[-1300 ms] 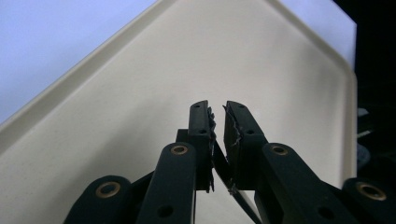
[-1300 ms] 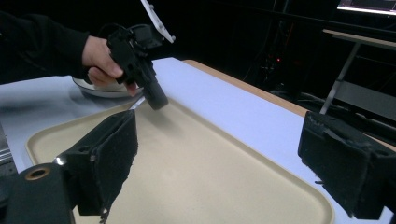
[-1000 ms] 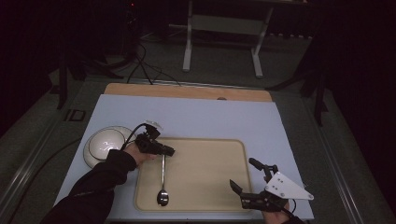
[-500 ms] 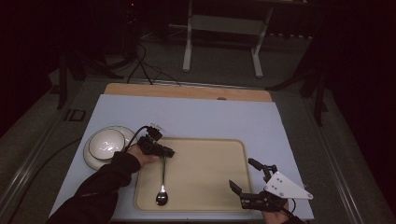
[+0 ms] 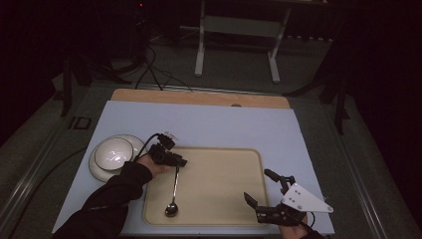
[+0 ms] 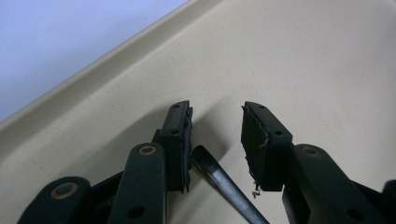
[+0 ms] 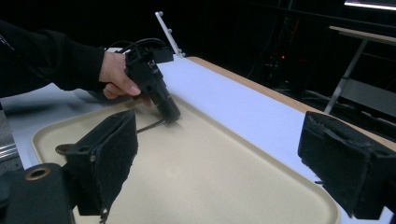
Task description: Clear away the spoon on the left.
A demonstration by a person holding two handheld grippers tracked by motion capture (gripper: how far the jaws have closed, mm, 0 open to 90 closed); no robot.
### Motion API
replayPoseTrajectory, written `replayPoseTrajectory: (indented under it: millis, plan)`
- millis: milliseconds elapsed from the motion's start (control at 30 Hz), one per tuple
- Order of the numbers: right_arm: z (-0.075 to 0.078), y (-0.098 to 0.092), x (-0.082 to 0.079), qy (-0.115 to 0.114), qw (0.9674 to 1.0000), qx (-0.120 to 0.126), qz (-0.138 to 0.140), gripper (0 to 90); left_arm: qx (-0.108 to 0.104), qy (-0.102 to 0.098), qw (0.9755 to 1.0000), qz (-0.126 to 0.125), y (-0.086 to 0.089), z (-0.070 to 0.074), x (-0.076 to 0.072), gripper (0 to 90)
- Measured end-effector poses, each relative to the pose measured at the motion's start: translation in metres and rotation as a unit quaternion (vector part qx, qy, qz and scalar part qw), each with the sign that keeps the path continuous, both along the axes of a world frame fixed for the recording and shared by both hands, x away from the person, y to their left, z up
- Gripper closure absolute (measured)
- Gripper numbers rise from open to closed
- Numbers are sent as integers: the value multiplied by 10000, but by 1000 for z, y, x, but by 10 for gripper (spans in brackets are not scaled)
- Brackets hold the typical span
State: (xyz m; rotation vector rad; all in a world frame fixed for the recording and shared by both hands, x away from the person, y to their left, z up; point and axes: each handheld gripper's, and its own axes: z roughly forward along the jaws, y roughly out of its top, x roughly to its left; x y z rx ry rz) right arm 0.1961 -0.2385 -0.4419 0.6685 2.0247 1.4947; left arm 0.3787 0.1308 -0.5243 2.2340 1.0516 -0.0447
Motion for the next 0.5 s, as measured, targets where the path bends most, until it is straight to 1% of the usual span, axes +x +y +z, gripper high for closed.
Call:
replayPoseTrajectory:
  millis: [33,167,233,300,333,367,433,500]
  plan:
    - [0,0,0,7,10000,3,-4,121,-3,14,10000,35,1,1,0,621]
    - [0,0,0,4,10000,-2,-15,121,45,-45,9999,144,2,5,-1,599]
    - [0,0,0,15,10000,-6,-15,121,55,-46,9998,196,3,7,-1,573]
    - [0,0,0,18,10000,-3,-16,121,76,-91,9996,263,3,11,-2,549]
    - [0,0,0,19,10000,-1,-14,121,61,-76,9996,282,4,13,-3,548]
    - [0,0,1,14,10000,-2,-12,121,68,-110,9994,307,4,15,-3,543]
    - [-1,0,1,22,10000,-12,-9,121,70,-172,9993,335,5,19,-4,516]
    - [-1,0,1,38,10000,-10,-19,121,30,-207,9990,386,6,23,-5,463]
